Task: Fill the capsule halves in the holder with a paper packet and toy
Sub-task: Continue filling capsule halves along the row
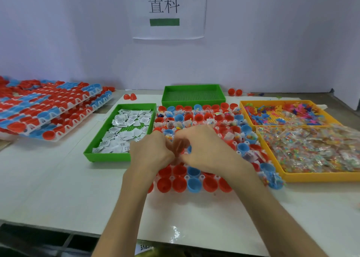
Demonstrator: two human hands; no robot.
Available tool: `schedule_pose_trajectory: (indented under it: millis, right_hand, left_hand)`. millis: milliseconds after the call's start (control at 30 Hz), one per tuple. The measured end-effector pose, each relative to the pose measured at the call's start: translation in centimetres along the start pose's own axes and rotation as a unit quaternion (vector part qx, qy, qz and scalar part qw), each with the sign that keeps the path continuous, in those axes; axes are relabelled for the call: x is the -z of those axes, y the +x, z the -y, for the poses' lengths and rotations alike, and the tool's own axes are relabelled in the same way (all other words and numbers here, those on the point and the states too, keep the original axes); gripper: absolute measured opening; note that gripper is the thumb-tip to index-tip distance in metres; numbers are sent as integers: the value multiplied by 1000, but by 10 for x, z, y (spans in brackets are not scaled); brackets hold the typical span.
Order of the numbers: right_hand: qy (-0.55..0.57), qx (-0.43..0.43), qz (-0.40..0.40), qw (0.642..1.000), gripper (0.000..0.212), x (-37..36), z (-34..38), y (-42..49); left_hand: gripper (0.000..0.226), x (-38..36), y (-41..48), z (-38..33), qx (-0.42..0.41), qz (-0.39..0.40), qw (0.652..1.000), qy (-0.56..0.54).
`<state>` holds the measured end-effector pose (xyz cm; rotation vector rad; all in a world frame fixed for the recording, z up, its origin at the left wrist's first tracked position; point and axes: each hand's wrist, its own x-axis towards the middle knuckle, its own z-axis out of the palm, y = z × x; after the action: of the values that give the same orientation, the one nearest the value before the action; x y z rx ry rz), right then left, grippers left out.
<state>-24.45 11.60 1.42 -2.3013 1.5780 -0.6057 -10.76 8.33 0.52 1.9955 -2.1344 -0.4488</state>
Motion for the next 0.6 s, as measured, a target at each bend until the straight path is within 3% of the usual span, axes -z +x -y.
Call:
schedule_pose_trajectory:
  millis: [367, 600]
  right_hand:
    - [-46, 10, 37, 998, 24, -1, -5, 8]
    - [-152, 30, 79, 985, 25, -2, 1, 22]
  left_hand:
    - [8, -5, 6, 0, -18, -28, 999, -4]
    - [7, -6, 3, -1, -17, -46, 999, 20]
